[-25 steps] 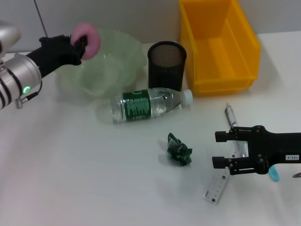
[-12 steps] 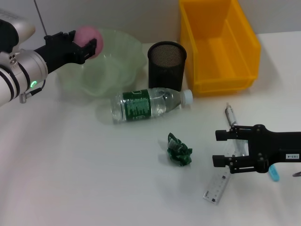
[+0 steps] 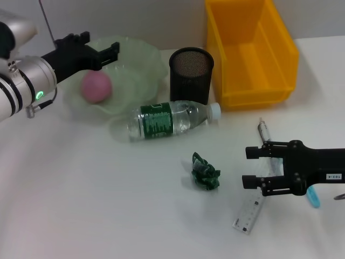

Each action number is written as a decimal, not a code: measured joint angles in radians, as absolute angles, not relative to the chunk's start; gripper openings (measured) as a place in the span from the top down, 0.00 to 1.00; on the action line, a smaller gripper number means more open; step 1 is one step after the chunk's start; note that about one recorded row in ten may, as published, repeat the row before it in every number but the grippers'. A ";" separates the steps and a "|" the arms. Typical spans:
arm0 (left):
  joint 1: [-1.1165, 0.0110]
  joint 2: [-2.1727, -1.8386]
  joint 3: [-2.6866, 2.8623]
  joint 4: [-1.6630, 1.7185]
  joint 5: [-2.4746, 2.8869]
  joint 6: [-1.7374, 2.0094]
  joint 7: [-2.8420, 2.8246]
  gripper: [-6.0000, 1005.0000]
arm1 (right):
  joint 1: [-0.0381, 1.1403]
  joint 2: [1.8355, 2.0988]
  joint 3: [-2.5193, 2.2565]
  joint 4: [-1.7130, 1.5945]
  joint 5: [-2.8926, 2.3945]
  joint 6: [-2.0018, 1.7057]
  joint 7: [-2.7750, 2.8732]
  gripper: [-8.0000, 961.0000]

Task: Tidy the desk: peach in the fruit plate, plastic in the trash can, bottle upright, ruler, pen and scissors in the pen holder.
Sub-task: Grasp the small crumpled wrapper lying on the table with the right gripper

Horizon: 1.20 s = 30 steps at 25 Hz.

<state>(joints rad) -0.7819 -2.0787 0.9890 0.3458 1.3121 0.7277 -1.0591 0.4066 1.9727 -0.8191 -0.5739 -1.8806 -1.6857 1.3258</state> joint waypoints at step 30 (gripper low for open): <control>-0.492 -2.023 1.136 0.582 1.681 1.524 -1.427 0.18 | 0.815 1.932 -0.931 -0.901 -2.338 -1.846 2.242 0.16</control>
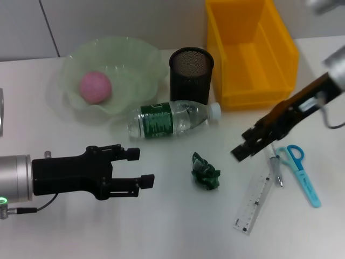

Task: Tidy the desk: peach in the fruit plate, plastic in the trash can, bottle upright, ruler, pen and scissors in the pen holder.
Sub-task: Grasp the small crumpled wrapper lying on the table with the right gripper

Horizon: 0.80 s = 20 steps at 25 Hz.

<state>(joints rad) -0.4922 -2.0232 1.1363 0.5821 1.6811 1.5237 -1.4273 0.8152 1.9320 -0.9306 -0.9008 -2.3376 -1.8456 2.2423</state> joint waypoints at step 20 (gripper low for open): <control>-0.486 -2.007 1.129 0.583 1.698 1.521 -1.450 0.18 | 0.880 2.080 -1.259 -0.830 -2.511 -1.504 2.189 0.16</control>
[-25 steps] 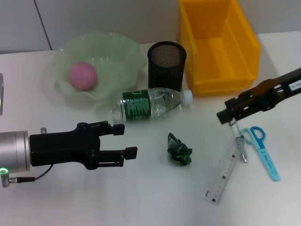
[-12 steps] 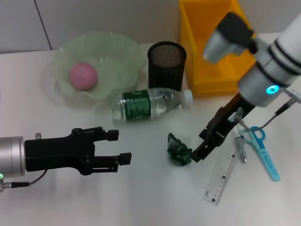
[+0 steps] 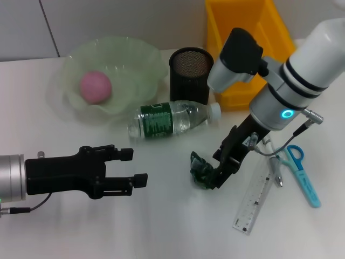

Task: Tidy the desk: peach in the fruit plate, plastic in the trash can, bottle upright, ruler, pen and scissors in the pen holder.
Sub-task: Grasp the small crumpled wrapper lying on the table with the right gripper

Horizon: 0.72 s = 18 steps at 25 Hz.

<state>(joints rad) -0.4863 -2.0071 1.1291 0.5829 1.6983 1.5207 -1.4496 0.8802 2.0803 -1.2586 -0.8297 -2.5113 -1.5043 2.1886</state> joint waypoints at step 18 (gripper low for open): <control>-0.482 -2.006 1.129 0.583 1.700 1.522 -1.452 0.18 | 0.868 2.086 -1.441 -0.819 -2.432 -1.385 2.187 0.16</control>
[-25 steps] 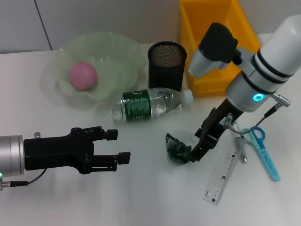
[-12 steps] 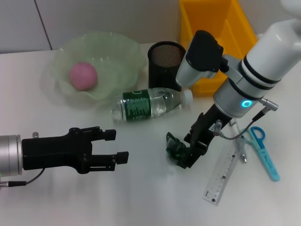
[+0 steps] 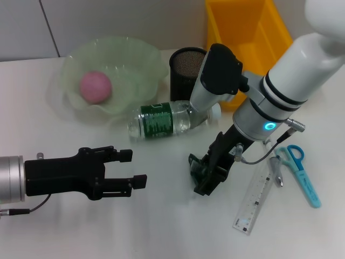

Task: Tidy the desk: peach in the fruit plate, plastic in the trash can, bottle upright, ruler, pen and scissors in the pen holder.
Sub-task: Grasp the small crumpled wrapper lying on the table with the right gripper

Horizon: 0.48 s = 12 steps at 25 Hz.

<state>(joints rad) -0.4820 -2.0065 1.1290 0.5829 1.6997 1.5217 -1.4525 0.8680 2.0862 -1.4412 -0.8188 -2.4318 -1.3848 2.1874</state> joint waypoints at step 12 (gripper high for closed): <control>-0.484 -2.004 1.129 0.583 1.700 1.522 -1.451 0.18 | 0.864 2.085 -1.440 -0.812 -2.435 -1.380 2.194 0.24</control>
<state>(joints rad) -0.4838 -2.0044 1.1290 0.5829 1.6996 1.5216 -1.4513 0.8643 2.0846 -1.4401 -0.8119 -2.4347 -1.3804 2.1943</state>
